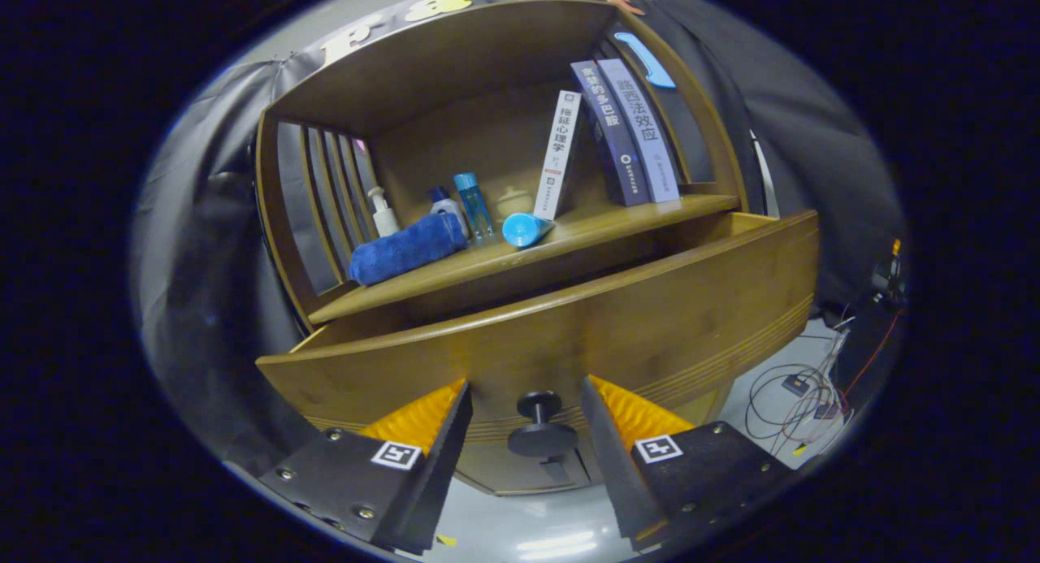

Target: Pull open the drawer, take out the items inside it, and place them on the countertop above the cabinet.

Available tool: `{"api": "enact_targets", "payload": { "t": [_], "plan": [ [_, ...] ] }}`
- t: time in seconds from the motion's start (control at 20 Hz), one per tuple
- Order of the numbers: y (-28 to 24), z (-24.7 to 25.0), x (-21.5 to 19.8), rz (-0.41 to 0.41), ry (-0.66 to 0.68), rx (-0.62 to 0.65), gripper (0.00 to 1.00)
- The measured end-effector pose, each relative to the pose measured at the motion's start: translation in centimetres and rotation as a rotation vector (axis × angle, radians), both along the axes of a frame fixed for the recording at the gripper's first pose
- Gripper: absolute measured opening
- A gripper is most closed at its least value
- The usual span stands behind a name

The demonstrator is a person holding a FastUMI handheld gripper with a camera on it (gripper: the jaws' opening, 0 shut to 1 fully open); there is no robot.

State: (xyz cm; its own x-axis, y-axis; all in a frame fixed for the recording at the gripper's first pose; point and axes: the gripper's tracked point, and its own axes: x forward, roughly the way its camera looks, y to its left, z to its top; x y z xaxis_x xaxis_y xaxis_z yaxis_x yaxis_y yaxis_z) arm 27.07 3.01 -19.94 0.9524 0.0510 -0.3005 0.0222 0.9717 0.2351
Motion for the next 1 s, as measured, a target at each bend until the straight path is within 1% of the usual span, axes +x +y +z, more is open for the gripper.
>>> {"api": "enact_targets", "payload": {
  "t": [0.55,0.6,0.8,1.0],
  "plan": [
    [0.1,-0.2,6.1,-0.002,0.019,-0.008,0.81],
    [0.4,-0.9,6.2,-0.001,0.022,-0.008,0.81],
    [0.4,-0.8,7.7,-0.009,0.021,-0.009,0.81],
    [0.0,-0.7,7.9,-0.016,0.037,-0.063,0.81]
  ]
}}
